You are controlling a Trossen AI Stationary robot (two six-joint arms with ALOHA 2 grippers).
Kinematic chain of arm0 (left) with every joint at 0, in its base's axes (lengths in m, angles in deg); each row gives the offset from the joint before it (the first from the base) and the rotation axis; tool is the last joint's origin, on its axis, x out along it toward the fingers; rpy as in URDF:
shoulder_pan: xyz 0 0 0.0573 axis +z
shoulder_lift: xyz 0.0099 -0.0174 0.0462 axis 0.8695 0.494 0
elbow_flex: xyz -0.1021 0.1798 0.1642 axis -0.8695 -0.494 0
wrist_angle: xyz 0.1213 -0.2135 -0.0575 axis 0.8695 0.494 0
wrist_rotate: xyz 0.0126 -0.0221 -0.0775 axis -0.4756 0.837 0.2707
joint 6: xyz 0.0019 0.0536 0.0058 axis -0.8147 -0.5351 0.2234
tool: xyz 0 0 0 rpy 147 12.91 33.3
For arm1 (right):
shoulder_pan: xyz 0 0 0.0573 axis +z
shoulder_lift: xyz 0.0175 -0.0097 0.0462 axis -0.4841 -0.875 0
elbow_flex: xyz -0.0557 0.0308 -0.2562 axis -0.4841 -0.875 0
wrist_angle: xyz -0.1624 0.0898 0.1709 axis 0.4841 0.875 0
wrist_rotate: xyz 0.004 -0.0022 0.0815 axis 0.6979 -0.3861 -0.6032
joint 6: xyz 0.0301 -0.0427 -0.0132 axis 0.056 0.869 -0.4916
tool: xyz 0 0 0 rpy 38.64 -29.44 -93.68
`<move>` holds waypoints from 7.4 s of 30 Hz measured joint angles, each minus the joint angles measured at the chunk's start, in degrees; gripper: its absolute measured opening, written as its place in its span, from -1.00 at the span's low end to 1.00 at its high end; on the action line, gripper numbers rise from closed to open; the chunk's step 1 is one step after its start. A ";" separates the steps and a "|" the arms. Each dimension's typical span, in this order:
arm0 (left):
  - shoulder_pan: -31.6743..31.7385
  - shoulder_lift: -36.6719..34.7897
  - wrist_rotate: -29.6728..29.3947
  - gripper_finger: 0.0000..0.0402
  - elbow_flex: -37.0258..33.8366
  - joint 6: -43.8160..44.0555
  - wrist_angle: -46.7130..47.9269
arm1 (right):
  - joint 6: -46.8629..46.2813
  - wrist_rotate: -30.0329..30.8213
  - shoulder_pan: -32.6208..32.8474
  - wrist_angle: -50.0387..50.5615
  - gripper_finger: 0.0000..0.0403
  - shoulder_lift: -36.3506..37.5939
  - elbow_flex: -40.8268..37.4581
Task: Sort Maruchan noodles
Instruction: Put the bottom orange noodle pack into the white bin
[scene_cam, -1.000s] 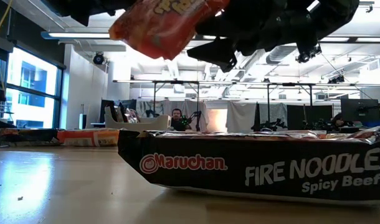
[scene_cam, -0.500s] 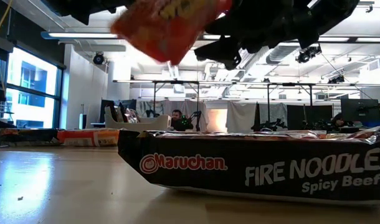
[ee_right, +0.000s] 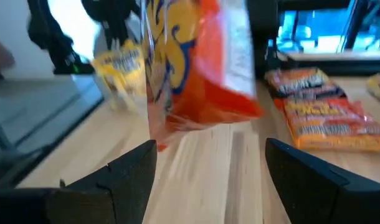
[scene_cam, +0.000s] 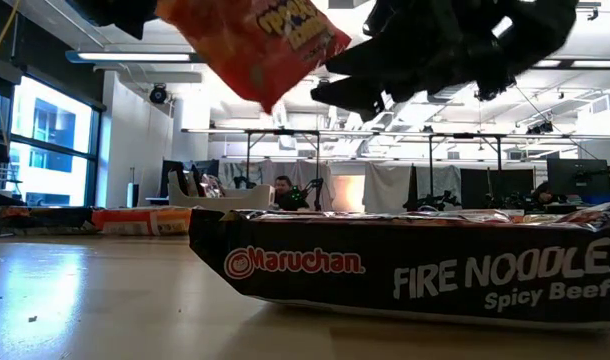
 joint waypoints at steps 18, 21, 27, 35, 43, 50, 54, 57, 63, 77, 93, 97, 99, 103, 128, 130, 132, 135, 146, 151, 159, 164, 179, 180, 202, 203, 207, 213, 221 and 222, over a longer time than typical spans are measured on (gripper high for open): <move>0.44 0.00 -0.17 -1.00 -0.02 -0.90 -1.92 | -6.82 -3.33 -1.96 -21.71 0.40 -9.33 -0.62; 0.44 -0.07 -0.12 -1.00 -0.02 -0.94 -2.34 | -6.80 -4.97 -2.42 -22.62 0.40 -9.36 -0.62; 0.44 -0.09 -0.02 -1.00 -0.01 -1.40 -2.19 | -7.16 -9.55 -4.08 -24.34 0.40 -9.36 -0.62; -0.16 0.23 -8.01 -0.97 0.03 1.58 16.65 | -8.27 -11.84 -5.00 -13.96 0.40 -9.33 -0.62; -0.07 10.24 -14.10 -0.65 -0.04 12.10 33.61 | -14.15 -10.73 -4.98 -2.13 0.26 -9.33 -0.64; 2.58 24.74 -9.82 -0.22 -0.04 15.45 25.03 | -13.32 -8.94 -4.95 0.23 0.19 -9.33 -0.66; 5.89 30.43 -1.06 -0.07 -0.04 18.41 16.97 | -13.23 -8.94 -4.95 0.60 0.18 -9.33 -0.66; 8.00 33.73 6.72 -0.03 0.05 20.84 11.08 | -13.21 -8.95 -4.95 1.14 0.18 -9.33 -0.66; 9.79 36.64 14.01 -0.05 0.26 23.39 4.22 | -12.39 -8.95 -4.95 1.52 0.18 -9.33 -0.66; 6.04 36.81 10.99 -0.25 0.14 15.25 6.23 | -12.34 -8.97 -4.94 1.52 0.18 -9.33 -0.66; 3.15 36.02 9.34 -0.97 5.97 2.07 17.22 | -17.22 -8.17 -4.95 8.37 0.18 -5.07 -0.66; 3.67 34.14 8.22 -0.99 5.91 0.61 18.37 | -20.77 -4.94 -4.44 16.63 0.18 -1.30 -0.66; 3.72 32.49 6.83 -1.00 5.94 0.33 18.73 | -25.64 -3.39 -3.52 16.96 0.18 -0.83 -1.56; 3.72 28.86 4.07 -1.00 5.95 -1.59 20.35 | -38.28 -1.67 -0.78 13.10 0.18 -2.29 -4.19; 0.87 19.52 -1.57 -1.00 6.08 -4.65 19.41 | -27.97 -0.01 2.09 -21.90 0.18 -15.22 -7.13; 0.66 19.52 -2.88 -1.00 6.08 -4.50 19.41 | -28.65 -1.38 2.13 -24.22 0.18 -16.59 -7.11; 0.66 19.52 -3.37 -1.00 6.08 -4.48 19.50 | -30.05 -1.91 2.15 -24.12 0.18 -17.70 -7.11; 0.74 19.52 -3.96 -1.00 6.08 -3.30 19.71 | -31.02 -1.89 2.19 -24.01 0.18 -18.94 -7.11; 2.77 19.52 -9.32 -0.67 6.09 1.56 24.69 | -29.27 -2.18 2.17 -25.67 0.18 -19.17 -7.09; 4.25 19.52 -8.56 -0.40 6.10 1.60 24.52 | -28.63 -3.03 2.19 -25.65 0.18 -19.17 -6.39; 5.27 19.52 -5.76 -0.09 6.08 3.66 24.52 | -25.11 -5.00 3.11 -24.07 0.18 -19.17 -3.43; 5.25 19.52 1.34 0.00 6.10 5.97 23.93 | -24.67 -5.84 3.24 -22.02 0.18 -19.17 -2.15; 5.17 20.04 10.53 0.02 6.19 20.16 23.90 | -23.22 -5.85 3.22 -21.87 0.18 -19.17 -2.15; 5.16 20.39 10.75 0.02 6.19 20.97 24.04 | -23.13 -5.85 3.22 -21.84 0.18 -19.17 -2.15; 1.52 32.33 16.92 -0.02 19.44 6.85 39.38 | -21.71 -5.85 3.22 -21.93 0.18 -19.17 -2.15; 1.28 32.33 16.88 -0.04 19.42 6.17 39.54 | -21.71 -5.85 3.22 -21.95 0.18 -19.17 -2.15; 0.44 32.33 16.76 -0.18 19.42 5.45 39.72 | -21.71 -5.85 3.22 -21.93 0.18 -19.17 -2.15; -0.28 32.33 16.72 -0.55 19.42 2.58 40.62 | -21.73 -5.85 3.22 -21.93 0.18 -19.15 -2.15; -0.04 32.33 16.68 -0.98 19.42 2.38 40.76 | -25.04 -8.51 3.04 -21.22 0.18 -18.75 -2.18; -0.04 32.33 16.68 -0.98 19.42 2.40 40.76 | -26.98 -9.86 2.85 -20.54 0.18 -18.36 -2.28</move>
